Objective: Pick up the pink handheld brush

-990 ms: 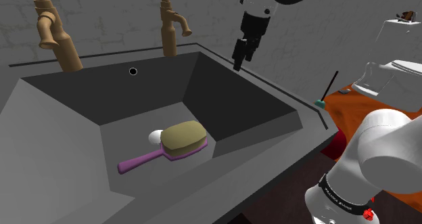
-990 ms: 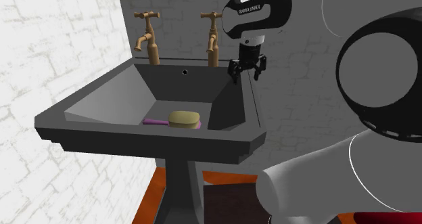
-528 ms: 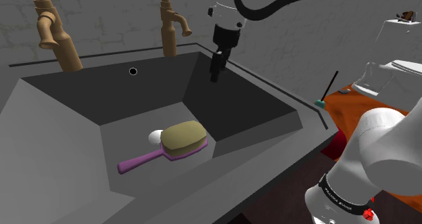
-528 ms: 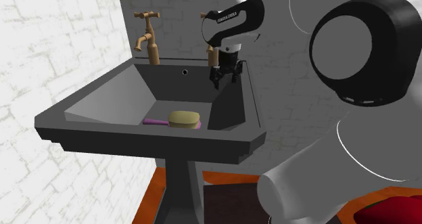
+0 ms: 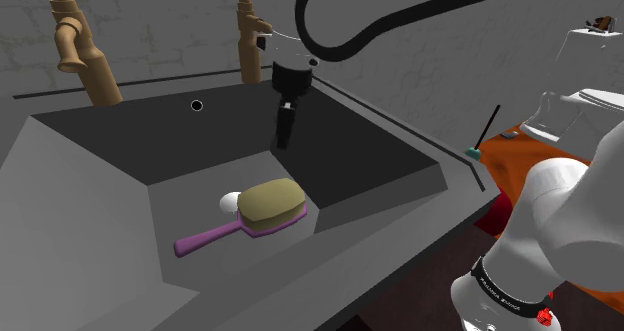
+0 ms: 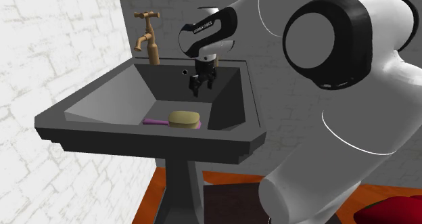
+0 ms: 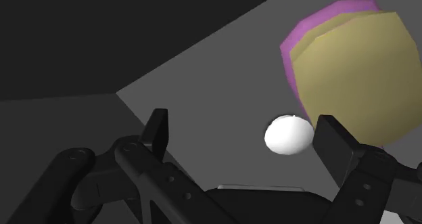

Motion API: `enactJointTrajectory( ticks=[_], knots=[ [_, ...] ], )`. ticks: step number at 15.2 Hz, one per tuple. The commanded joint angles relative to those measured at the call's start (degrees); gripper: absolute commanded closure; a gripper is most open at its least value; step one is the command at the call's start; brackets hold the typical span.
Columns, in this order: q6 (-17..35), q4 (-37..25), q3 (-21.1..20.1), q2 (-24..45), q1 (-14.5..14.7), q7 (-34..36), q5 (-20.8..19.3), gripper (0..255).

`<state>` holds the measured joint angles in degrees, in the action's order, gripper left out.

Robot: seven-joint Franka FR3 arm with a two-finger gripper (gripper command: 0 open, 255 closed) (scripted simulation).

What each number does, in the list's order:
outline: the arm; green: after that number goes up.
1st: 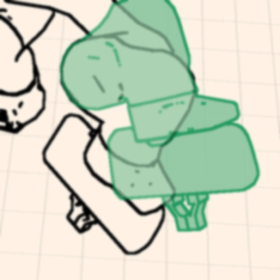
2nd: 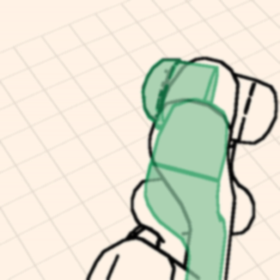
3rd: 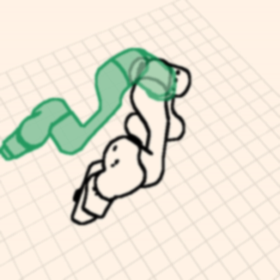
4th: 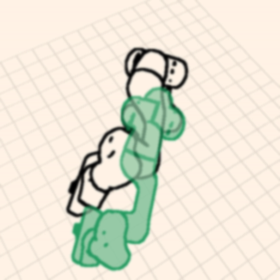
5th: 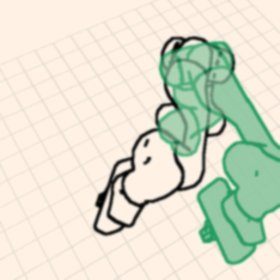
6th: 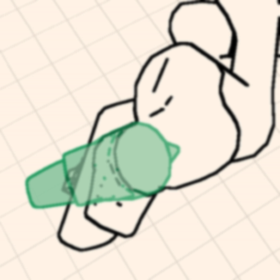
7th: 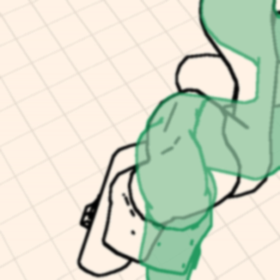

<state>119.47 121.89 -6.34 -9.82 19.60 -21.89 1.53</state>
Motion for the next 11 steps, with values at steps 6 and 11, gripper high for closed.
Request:
enactJointTrajectory(
  ticks=[6,11],
  knots=[
    [3.4,-2.7,-3.7,6.7,4.5,-7.4,0.9,0],
    [5.4,-4.5,-6.6,11.0,7.5,-12.4,1.0,0]
  ],
)
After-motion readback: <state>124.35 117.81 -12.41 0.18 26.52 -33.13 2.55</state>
